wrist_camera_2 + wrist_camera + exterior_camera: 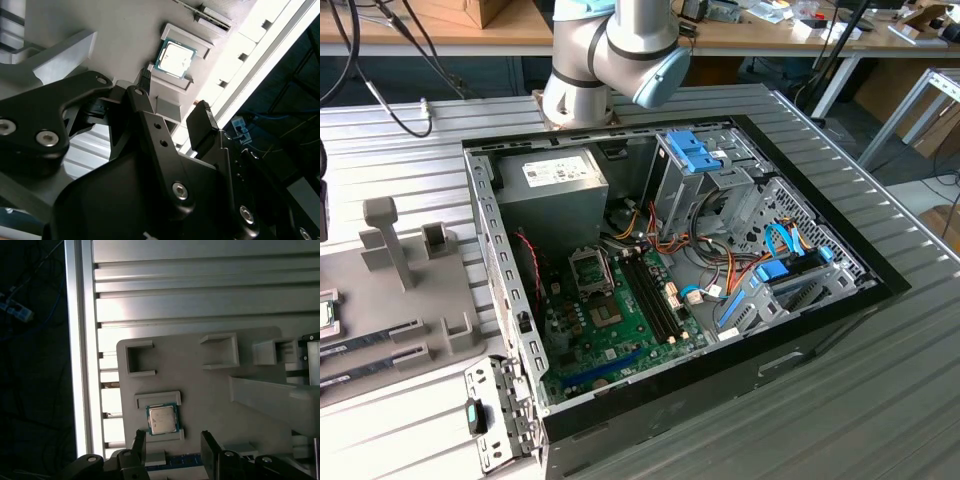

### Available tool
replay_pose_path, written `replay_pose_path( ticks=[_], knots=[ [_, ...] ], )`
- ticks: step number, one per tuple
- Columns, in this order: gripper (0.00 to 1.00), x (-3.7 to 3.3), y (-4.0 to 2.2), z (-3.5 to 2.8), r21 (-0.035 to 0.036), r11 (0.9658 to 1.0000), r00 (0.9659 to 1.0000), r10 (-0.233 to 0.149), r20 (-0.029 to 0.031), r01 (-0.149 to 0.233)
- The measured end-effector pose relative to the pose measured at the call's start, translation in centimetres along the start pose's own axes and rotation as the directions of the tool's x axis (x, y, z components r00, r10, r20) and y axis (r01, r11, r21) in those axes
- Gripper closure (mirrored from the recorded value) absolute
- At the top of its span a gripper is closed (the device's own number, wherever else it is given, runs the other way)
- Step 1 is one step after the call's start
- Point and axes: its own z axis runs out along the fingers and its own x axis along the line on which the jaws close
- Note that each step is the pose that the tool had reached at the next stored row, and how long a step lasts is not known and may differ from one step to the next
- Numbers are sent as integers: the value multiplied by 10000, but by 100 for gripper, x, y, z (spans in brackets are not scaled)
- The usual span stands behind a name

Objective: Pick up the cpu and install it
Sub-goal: 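Pick up the cpu and move it towards the insertion slot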

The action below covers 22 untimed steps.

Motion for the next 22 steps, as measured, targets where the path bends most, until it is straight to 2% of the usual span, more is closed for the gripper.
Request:
replay_pose_path(
  ticks=[22],
  knots=[
    [44,2,0,61,2,10000,10000,-10,0,10]
  ],
)
